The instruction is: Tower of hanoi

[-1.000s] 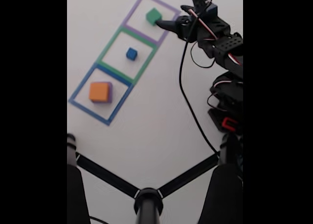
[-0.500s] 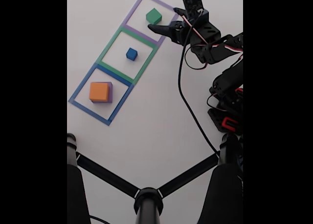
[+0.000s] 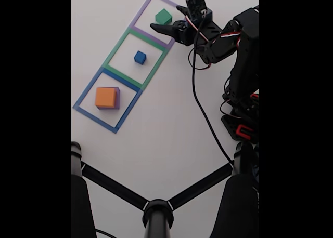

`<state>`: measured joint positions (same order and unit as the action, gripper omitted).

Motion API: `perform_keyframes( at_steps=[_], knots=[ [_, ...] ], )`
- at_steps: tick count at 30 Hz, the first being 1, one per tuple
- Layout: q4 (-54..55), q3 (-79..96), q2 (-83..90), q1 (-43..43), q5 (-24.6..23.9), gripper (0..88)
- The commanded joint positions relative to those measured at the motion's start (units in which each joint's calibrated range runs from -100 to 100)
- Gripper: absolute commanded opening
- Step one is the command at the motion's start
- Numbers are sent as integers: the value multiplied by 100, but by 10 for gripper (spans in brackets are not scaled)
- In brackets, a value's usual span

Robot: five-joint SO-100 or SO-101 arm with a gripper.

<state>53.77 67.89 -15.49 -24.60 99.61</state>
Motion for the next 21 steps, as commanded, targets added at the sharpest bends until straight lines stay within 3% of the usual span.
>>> perform_keyframes(
  at_steps=[1,16,21],
  knots=[
    [171,-269,-117,154,39,361],
    [374,-314,-486,314,39,350],
    [390,-332,-502,344,39,286]
  ],
)
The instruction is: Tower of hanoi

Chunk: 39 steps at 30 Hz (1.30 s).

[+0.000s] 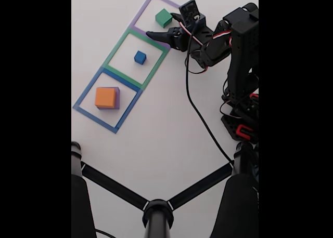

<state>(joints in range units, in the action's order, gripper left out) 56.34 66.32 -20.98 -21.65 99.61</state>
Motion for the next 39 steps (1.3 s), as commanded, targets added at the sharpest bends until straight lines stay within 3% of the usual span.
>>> perform_keyframes(
  at_steps=[1,20,30,34,39],
  knots=[
    [133,-185,39,49,39,274],
    [84,-167,63,118,39,102],
    [-223,51,479,164,39,71],
    [-749,215,1184,293,39,73],
    [-2562,406,2811,408,39,75]
  ],
)
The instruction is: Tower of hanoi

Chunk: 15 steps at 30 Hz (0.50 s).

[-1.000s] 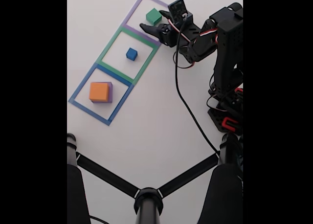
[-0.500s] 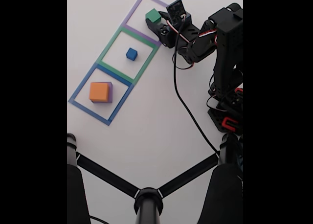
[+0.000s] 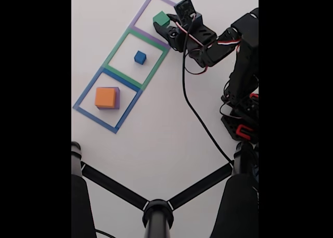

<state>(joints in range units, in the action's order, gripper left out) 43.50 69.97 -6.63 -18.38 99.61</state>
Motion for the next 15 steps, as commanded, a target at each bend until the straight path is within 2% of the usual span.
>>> perform_keyframes(
  at_steps=[1,9,15],
  knots=[
    [-1651,40,1680,88,39,75],
    [-4937,-369,3884,324,39,73],
    [-7802,-1786,4829,759,39,70]
  ],
)
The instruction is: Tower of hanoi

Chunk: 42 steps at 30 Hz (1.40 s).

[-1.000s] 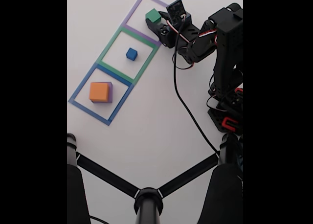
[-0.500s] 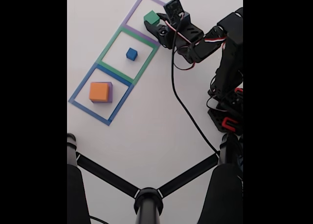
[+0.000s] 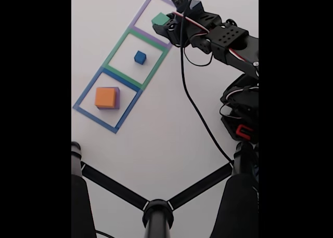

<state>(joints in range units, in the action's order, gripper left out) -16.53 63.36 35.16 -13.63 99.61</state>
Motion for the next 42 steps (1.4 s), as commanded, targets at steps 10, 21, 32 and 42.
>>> perform_keyframes(
  at_steps=[10,21,32,42],
  knots=[
    [-5716,-4496,690,1146,-1027,64],
    [-7359,-6131,514,1992,-1597,64],
    [-7586,-6540,530,2899,-1523,66],
    [-7570,-6250,658,3387,-1211,61]
  ],
)
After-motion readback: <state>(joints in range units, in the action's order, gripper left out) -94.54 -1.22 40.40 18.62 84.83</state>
